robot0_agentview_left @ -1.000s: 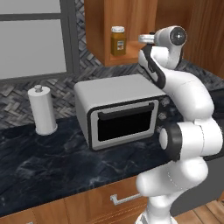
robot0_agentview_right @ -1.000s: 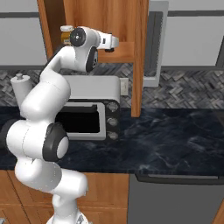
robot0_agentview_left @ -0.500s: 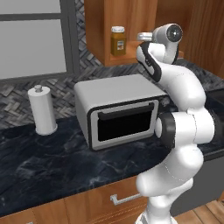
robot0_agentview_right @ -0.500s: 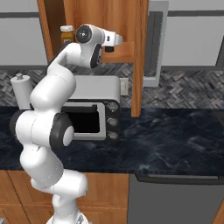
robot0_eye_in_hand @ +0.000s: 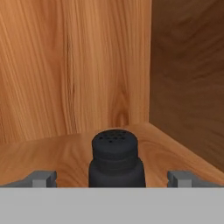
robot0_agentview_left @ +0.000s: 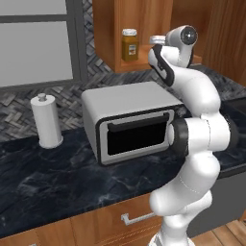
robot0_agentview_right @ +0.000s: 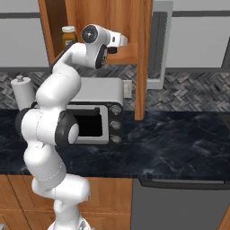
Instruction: Collect the turmeric, ketchup, and shaker from the cabinet and place them next to the stove.
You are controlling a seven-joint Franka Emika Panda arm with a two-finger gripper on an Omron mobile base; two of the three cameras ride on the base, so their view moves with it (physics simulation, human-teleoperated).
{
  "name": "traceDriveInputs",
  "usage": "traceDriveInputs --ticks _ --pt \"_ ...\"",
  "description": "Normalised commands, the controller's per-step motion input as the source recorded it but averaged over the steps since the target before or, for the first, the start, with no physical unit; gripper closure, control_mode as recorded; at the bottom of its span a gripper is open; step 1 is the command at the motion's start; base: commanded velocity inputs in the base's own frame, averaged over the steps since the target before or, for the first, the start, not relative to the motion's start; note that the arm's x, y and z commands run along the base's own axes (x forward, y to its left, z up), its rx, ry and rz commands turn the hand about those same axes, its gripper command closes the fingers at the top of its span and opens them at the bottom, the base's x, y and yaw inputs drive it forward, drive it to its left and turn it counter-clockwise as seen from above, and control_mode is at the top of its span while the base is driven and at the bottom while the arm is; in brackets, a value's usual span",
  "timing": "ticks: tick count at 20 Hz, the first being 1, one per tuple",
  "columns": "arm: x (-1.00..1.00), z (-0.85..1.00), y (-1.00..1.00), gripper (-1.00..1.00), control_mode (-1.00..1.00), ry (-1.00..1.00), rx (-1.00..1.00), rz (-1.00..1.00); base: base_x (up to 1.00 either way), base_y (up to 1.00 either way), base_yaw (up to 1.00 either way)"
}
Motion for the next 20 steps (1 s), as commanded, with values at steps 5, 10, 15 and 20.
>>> traceDriveInputs --ticks 5,10,15,20 --pt "0.14 -0.08 0.00 -1.00 -1.00 0.00 0.00 0.00 0.00 0.00 0.00" --pt "0.15 -0.08 -0.01 1.00 -1.00 0.00 0.00 0.00 0.00 0.00 0.00" --pt "0.01 -0.01 -0.01 1.00 -1.00 0.00 0.00 0.00 0.00 0.00 0.00" --pt "-0.19 -0.03 0.01 1.00 -1.00 -0.02 0.00 0.00 0.00 0.00 0.00"
